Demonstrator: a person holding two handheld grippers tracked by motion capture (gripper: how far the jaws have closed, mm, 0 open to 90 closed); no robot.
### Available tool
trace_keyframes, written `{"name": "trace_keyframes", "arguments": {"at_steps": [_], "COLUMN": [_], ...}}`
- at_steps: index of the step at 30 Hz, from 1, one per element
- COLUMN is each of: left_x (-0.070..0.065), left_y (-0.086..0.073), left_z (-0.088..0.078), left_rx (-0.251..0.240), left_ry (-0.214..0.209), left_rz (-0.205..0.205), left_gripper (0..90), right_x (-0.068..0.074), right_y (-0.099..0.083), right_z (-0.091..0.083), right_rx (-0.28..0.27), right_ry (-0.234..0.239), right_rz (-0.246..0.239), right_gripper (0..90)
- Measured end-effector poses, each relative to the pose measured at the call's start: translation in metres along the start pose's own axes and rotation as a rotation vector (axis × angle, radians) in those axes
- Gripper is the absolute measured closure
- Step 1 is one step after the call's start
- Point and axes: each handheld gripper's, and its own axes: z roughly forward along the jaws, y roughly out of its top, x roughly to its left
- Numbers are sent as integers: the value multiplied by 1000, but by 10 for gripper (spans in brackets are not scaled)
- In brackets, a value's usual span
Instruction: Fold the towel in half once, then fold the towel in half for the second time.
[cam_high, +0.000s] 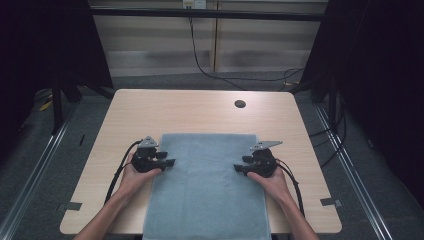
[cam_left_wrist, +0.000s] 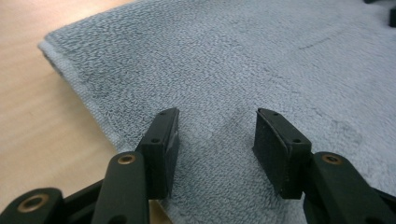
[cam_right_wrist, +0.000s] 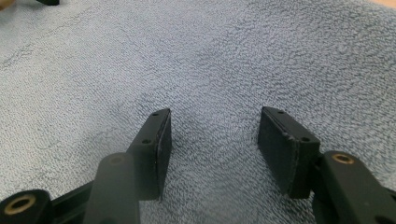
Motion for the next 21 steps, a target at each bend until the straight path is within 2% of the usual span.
{"name": "trace_keyframes", "arguments": {"at_steps": [3, 6, 8, 14, 18, 19, 21], "left_x": [-6, -18, -23, -39, -45, -45, -41], "left_y": [-7, -14, -19, -34, -36, -34, -29], "left_z": [-9, -15, -20, -35, -42, -43, -46], "left_rx": [10, 15, 12, 28, 43, 32, 3], "left_ry": [-20, -22, -47, -112, -156, -157, -161], "left_rz": [-9, 12, -10, 9, 23, 23, 15], "left_gripper": [522, 528, 514, 516, 501, 507, 505], "right_x": [3, 11, 15, 34, 47, 48, 46], "right_y": [-5, -11, -14, -29, -40, -41, -42], "right_z": [-4, -10, -13, -27, -40, -42, -49], "right_rx": [7, 16, 22, 40, 69, 64, 52], "right_ry": [15, 24, 24, 28, 30, 43, 55], "right_rz": [-15, -24, -28, -46, -47, -31, -35], "right_gripper": [453, 455, 455, 456, 456, 457, 463]}}
